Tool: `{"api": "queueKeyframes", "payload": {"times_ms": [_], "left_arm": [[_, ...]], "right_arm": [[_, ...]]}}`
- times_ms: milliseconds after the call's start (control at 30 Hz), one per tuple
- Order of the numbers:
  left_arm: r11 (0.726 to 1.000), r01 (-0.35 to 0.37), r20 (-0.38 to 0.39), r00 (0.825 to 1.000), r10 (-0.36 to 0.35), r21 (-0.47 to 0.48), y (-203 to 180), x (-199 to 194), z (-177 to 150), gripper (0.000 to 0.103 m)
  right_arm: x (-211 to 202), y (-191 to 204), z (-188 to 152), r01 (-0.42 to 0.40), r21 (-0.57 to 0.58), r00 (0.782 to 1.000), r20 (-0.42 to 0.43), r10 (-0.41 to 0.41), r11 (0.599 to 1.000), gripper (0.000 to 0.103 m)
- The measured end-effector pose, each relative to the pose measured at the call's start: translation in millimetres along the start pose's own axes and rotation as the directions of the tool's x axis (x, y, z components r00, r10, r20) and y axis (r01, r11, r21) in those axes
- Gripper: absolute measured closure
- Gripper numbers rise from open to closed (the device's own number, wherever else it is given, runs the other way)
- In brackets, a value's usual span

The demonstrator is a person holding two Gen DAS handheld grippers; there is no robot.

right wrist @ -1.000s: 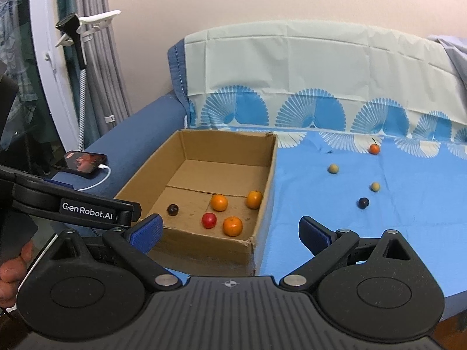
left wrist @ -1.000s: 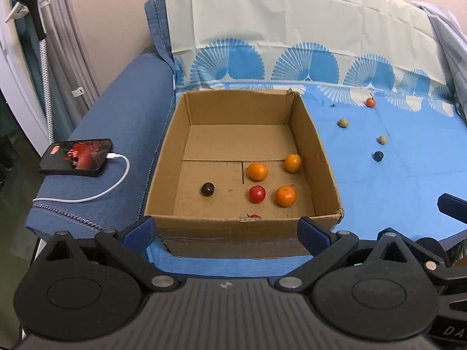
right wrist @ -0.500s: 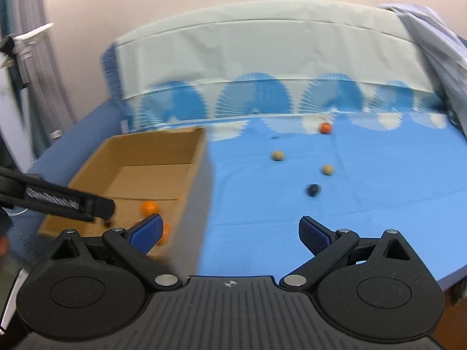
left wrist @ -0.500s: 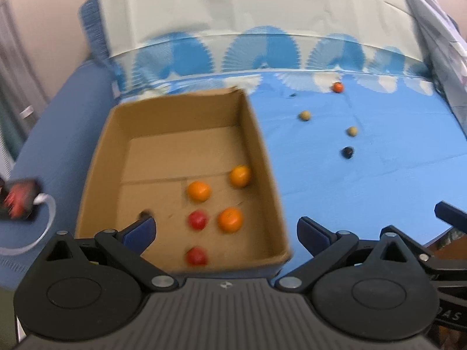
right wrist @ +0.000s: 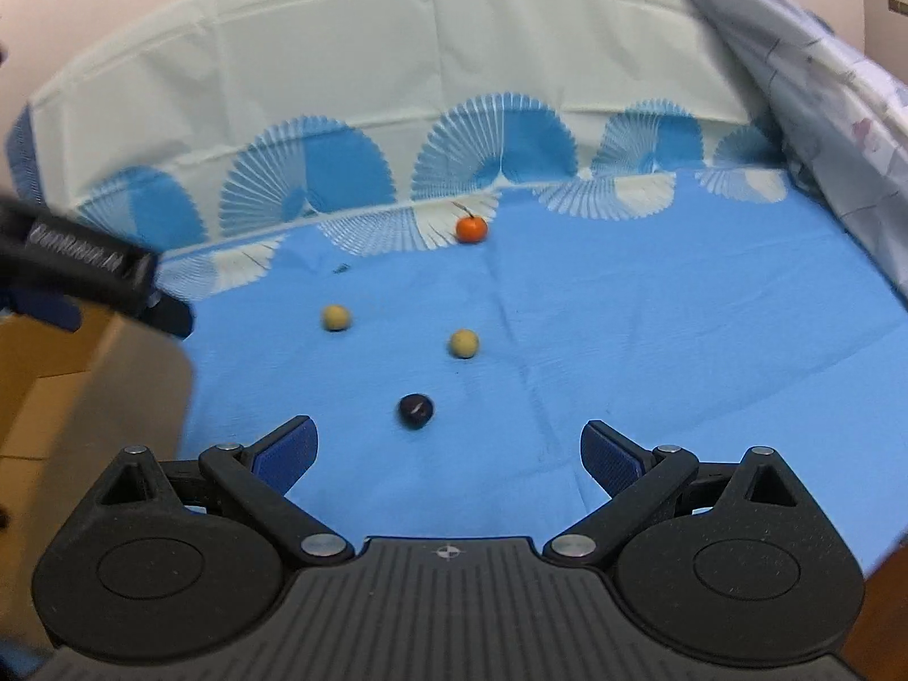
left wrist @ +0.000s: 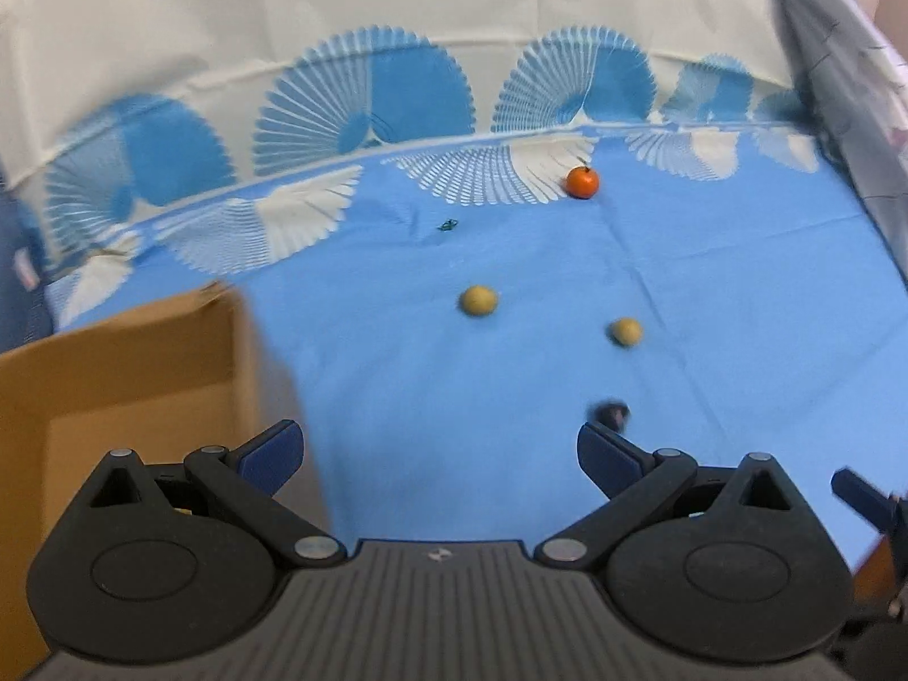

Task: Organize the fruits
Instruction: 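Grasp a yellow pear with the left tool while the right tool grasps a dark plum, then carry the yellow pear and dark plum over the cardboard box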

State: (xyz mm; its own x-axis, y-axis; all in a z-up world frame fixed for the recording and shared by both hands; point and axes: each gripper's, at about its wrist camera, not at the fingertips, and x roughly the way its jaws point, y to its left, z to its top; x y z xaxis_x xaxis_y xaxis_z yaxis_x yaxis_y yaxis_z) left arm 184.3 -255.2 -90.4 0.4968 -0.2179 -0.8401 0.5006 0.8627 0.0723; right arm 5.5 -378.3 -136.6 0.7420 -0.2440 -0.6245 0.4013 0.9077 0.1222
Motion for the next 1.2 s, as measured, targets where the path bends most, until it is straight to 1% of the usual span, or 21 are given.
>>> {"api": "queueKeyframes", "payload": {"times_ms": [67,167,267,333,400,433,500,567,633,700,767,800,833,867,900,933,1000,1067,1200], "left_arm": [[0.999,-0.015,-0.005,1.0,0.015,0.037,-8.3,35.5,17.4,0.0],[0.995,-0.038,-0.005,0.999,0.038,0.091,-19.0,86.5,37.3,0.0],[0.996,-0.027,-0.042,0.999,0.031,0.088,-22.7,135.4,50.0,0.0],[0.996,-0.031,-0.049,0.998,0.035,0.086,-25.1,159.6,55.3,0.0],[0.995,-0.035,-0.053,0.998,0.04,0.096,-26.3,180.7,59.1,0.0],[0.994,-0.036,-0.056,0.998,0.041,0.102,-27.2,188.4,59.7,0.0],[0.992,-0.051,-0.078,0.995,0.06,0.114,-28.0,203.7,61.3,0.0],[0.996,-0.015,-0.066,0.998,0.021,0.088,-22.2,208.1,63.2,0.0],[0.998,0.0,-0.082,0.997,0.005,0.062,-17.3,211.8,65.7,0.0],[0.999,0.009,-0.086,0.996,-0.005,0.045,-14.2,213.8,65.7,0.0],[0.999,0.003,-0.083,0.997,0.0,0.04,-16.5,211.5,65.6,0.001],[0.999,0.003,-0.08,0.997,0.0,0.044,-17.6,209.3,65.8,0.011],[0.999,0.021,-0.067,0.998,-0.017,0.05,-19.7,203.6,65.2,0.021],[0.997,0.037,-0.049,0.998,-0.034,0.062,-21.2,197.1,64.8,0.053],[0.997,0.04,-0.038,0.999,-0.037,0.07,-22.2,191.7,65.3,0.071],[0.997,0.038,-0.034,0.999,-0.036,0.065,-22.0,187.9,65.9,0.071],[0.998,0.035,-0.014,0.999,-0.034,0.059,-21.0,180.9,65.0,0.071],[0.997,0.031,-0.012,0.999,-0.03,0.066,-21.9,172.9,63.2,0.071],[0.997,0.034,0.01,0.999,-0.035,0.073,-22.3,141.9,54.2,0.071]], "right_arm": [[38.1,-5.4,3.1,-0.011,-0.005,1.0,-0.028,0.011,1.0,0.004],[88.0,-6.9,4.3,-0.006,-0.03,0.998,-0.07,0.004,1.0,0.004],[128.2,-3.8,3.5,-0.005,-0.084,0.996,-0.092,-0.003,0.996,0.004],[148.9,0.2,1.2,-0.004,-0.119,0.994,-0.107,-0.009,0.993,0.004],[161.6,2.0,-1.7,-0.013,-0.138,0.993,-0.116,-0.003,0.99,0.004],[167.4,4.5,-4.3,-0.01,-0.156,0.994,-0.113,-0.008,0.988,0.001],[169.4,7.6,-8.7,-0.012,-0.184,0.997,-0.074,-0.001,0.983,0.001],[169.1,7.8,-11.2,-0.017,-0.184,0.998,-0.057,0.006,0.983,0.001],[169.4,7.7,-13.1,-0.018,-0.185,0.999,-0.046,0.01,0.983,0.001],[167.9,7.3,-15.0,-0.016,-0.187,0.999,-0.037,0.01,0.982,0.001],[164.4,7.2,-16.8,-0.014,-0.19,0.999,-0.034,0.007,0.982,0.002],[162.1,7.9,-16.3,-0.02,-0.19,0.999,-0.035,0.013,0.981,0.008],[156.2,9.8,-17.0,-0.027,-0.198,0.999,-0.026,0.023,0.98,0.028],[151.0,11.2,-16.6,-0.036,-0.214,0.999,-0.02,0.033,0.976,0.041],[146.4,13.9,-17.6,-0.055,-0.23,0.998,-0.024,0.051,0.972,0.064],[144.1,15.5,-18.1,-0.074,-0.232,0.997,-0.036,0.068,0.97,0.075],[141.0,16.0,-18.1,-0.064,-0.228,0.998,-0.034,0.058,0.972,0.075],[135.9,12.8,-15.1,-0.067,-0.194,0.997,-0.042,0.06,0.979,0.075],[117.5,7.9,-7.3,-0.059,-0.136,0.998,-0.027,0.056,0.989,0.075]]}}
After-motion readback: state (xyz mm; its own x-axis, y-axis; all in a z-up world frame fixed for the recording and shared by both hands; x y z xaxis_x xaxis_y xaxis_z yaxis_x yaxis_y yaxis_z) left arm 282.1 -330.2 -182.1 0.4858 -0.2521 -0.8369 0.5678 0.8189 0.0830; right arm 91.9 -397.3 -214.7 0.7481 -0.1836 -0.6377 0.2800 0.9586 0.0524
